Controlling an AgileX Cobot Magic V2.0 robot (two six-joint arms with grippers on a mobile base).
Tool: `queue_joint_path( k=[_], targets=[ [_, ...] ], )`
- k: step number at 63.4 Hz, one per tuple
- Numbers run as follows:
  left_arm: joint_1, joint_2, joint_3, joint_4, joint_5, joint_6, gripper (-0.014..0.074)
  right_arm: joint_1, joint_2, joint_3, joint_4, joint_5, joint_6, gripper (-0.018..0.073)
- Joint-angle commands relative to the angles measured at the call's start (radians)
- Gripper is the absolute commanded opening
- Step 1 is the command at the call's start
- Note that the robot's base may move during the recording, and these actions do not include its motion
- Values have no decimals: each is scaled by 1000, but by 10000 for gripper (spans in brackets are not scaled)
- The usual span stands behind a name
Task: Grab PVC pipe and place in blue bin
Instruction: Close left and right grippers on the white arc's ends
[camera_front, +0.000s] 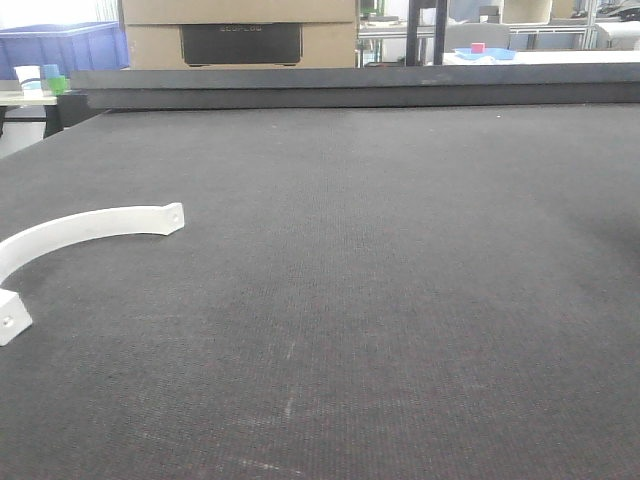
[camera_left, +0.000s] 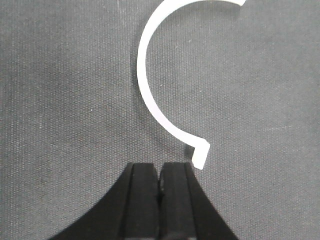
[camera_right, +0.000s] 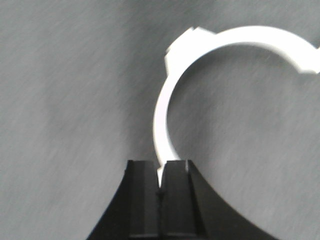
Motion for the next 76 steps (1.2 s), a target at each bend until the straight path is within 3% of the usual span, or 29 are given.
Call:
queue_joint_path(
  k=[1, 16, 38, 44, 64, 76],
  targets=[
    [1, -2, -7, -11, 0, 2, -111, -1, 44, -33, -23, -12, 28, -113],
    [1, -2, -7, -14, -2, 2, -111, -1, 144, -46, -11, -34, 42, 190],
    [1, -2, -7, -14, -10, 2, -111, -1, 222, -44, -9, -54, 42, 202],
    [1, -2, -7, -14, -10, 2, -111, -1, 222, -44, -9, -54, 42, 150],
    [1, -2, -7, -16, -21, -8, -111, -1, 222, -44, -9, -54, 42, -167],
    [1, 10, -49, -42, 39, -10, -111, -1, 170, -95, -9, 51, 42, -169]
  ],
)
